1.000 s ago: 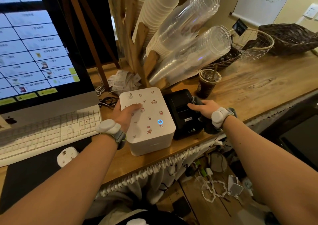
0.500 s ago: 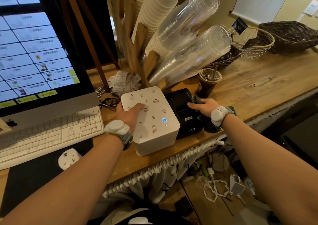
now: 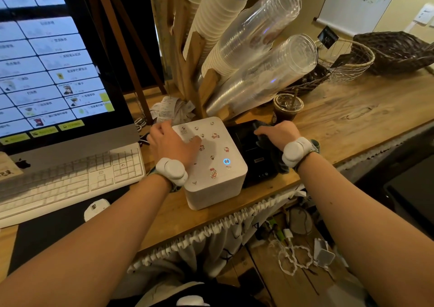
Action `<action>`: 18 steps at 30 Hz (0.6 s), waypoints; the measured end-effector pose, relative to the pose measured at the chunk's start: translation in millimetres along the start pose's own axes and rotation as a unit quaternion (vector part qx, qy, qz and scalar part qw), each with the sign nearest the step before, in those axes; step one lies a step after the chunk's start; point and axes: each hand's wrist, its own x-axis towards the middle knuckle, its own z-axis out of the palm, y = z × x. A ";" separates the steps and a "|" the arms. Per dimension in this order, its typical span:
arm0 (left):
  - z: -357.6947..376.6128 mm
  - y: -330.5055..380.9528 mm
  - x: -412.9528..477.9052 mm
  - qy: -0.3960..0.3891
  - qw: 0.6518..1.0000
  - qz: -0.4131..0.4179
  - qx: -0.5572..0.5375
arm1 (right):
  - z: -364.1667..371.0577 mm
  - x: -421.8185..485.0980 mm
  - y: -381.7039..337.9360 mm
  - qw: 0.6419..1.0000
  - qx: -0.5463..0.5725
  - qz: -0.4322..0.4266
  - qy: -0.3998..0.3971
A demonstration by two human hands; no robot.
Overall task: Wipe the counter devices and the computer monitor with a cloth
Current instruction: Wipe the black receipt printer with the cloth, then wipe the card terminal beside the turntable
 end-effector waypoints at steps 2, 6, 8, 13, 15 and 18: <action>-3.4 4.7 0.9 -0.019 0.999 0.036 -0.013 | 7.7 -15.4 -14.8 0.998 0.014 -0.024 -0.062; -20.6 11.8 -1.9 -0.179 0.969 0.096 -0.142 | 30.8 -34.3 -33.0 0.986 0.065 -0.088 -0.130; -33.4 12.6 -4.3 -0.253 0.947 0.150 -0.129 | 46.0 -42.1 -47.6 0.981 0.071 -0.109 -0.142; -49.8 -5.1 3.1 -0.233 0.956 0.151 -0.095 | 83.5 -53.1 -82.2 0.964 0.152 -0.096 -0.195; -56.5 -15.6 8.7 -0.198 0.964 0.137 -0.114 | 95.6 -54.7 -92.0 0.955 0.187 -0.079 -0.215; -74.0 -29.5 14.8 -0.161 0.973 0.093 -0.136 | 119.4 -56.5 -102.8 0.944 0.224 -0.036 -0.239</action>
